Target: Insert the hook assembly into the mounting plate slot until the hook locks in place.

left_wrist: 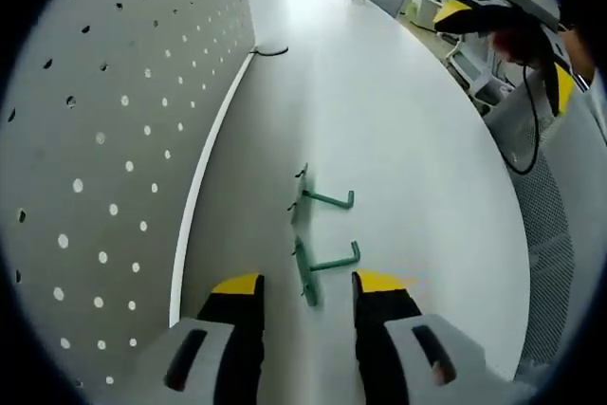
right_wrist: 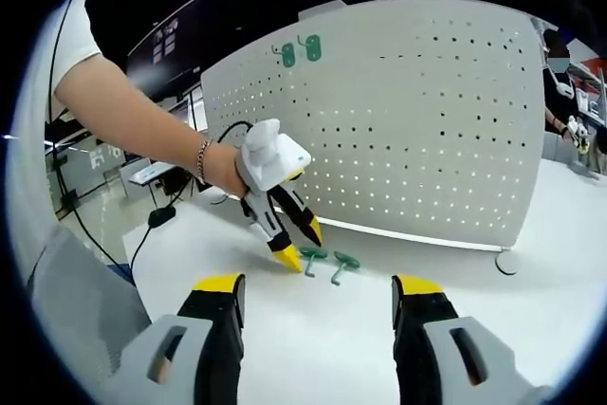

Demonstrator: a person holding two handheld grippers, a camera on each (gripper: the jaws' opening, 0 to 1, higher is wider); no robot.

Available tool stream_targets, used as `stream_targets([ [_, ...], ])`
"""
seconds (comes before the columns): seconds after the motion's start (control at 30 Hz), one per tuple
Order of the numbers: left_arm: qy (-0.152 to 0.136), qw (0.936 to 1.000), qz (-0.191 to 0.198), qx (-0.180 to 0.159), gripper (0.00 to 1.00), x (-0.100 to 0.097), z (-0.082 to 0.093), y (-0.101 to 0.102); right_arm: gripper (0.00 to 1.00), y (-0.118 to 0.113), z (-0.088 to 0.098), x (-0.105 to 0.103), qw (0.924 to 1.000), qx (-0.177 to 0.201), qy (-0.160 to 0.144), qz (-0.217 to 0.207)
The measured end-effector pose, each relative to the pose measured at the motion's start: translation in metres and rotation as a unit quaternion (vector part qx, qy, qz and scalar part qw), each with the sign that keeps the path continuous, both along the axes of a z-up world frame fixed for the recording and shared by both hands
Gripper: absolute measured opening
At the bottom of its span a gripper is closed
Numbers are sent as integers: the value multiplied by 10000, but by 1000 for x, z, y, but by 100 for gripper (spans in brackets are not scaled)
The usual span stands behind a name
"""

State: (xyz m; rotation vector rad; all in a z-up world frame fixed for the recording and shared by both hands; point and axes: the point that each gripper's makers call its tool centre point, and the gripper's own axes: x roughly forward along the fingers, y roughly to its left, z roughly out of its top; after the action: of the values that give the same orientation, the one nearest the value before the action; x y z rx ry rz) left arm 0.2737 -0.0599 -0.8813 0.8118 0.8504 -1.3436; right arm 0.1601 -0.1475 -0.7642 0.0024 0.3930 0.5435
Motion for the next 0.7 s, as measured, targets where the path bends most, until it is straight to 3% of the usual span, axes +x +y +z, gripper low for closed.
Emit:
stream_targets([
  [0.6, -137, 9999, 51, 90, 10, -2, -1, 3, 58, -1, 3, 0, 10000, 64, -19, -49],
  [0.7, -275, 9996, -46, 112, 6, -4, -1, 3, 57, -2, 3, 0, 10000, 55, -24, -55],
])
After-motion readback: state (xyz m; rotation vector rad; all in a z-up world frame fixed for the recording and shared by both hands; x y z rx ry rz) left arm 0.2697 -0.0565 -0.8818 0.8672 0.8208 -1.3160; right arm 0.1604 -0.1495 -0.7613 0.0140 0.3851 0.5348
